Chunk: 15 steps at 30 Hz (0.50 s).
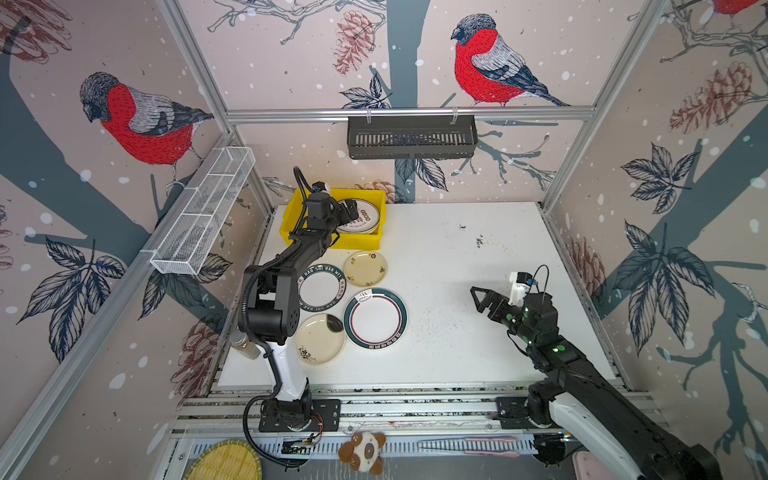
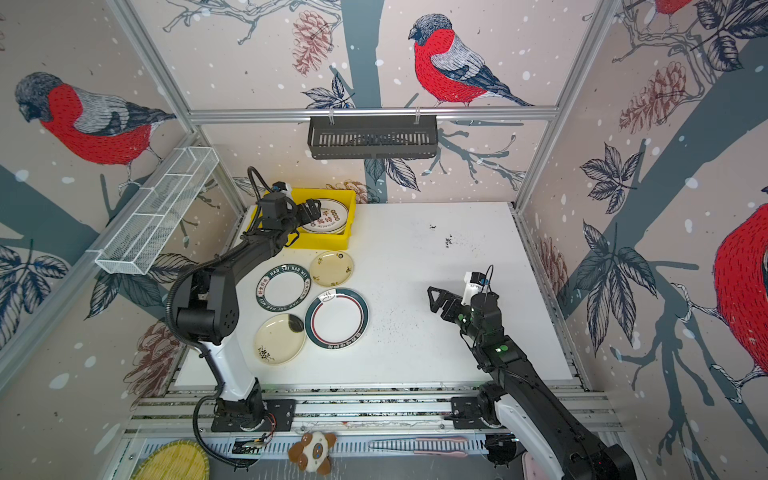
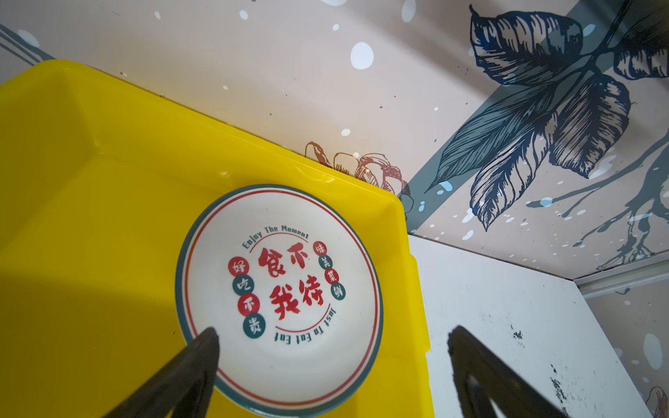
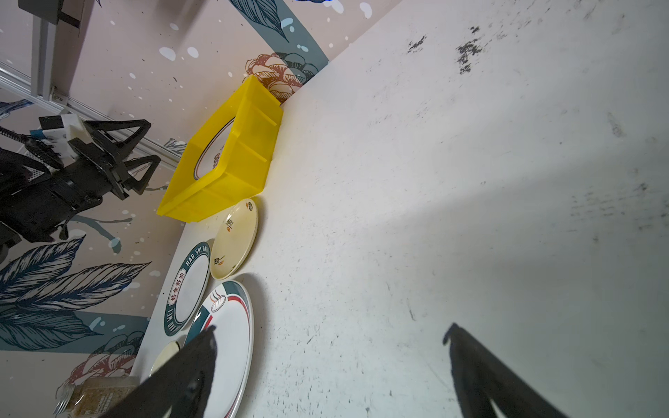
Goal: Place the plates into the plastic bin on the countertop
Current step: 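Lower the red-lettered plate into the yellow bin and open the left gripper, then move the right gripper to the large green-and-red-rimmed plate while the left withdraws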
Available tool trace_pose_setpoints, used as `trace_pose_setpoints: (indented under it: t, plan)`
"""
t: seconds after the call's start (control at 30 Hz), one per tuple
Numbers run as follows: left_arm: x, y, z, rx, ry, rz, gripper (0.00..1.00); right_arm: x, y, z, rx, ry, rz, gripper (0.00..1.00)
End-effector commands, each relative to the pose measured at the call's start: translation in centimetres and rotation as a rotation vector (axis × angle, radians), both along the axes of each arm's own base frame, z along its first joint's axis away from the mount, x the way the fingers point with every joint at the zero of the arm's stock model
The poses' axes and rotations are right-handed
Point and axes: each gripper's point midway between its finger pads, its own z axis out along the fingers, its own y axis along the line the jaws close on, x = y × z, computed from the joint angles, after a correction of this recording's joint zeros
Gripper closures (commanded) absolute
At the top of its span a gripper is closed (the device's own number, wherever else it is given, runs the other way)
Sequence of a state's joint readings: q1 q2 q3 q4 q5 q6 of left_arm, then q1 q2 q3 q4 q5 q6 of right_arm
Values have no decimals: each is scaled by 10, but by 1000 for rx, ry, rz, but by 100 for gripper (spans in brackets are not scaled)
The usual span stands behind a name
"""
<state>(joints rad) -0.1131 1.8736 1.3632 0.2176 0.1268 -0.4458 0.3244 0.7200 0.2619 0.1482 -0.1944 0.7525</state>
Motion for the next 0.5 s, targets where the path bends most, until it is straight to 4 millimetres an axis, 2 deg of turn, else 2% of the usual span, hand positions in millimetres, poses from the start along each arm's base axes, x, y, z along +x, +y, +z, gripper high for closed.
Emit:
trace_pose_setpoints:
  t: [0.0,0.23,0.33,0.47]
  plan:
    - [-8,-3,17,4,-47,4,2,-2,4,-1,-8,-4,29,1]
    - [-47,-17,38,1,-124,-11,2,-7,19,-5,21,6,96,1]
    - [-61,-18,47,9,-132,-17,2,-9,30,-5,29,4,131,1]
    - [-90,-21,55,14,-155,-24,2,-10,48,-6,19,16,185,1]
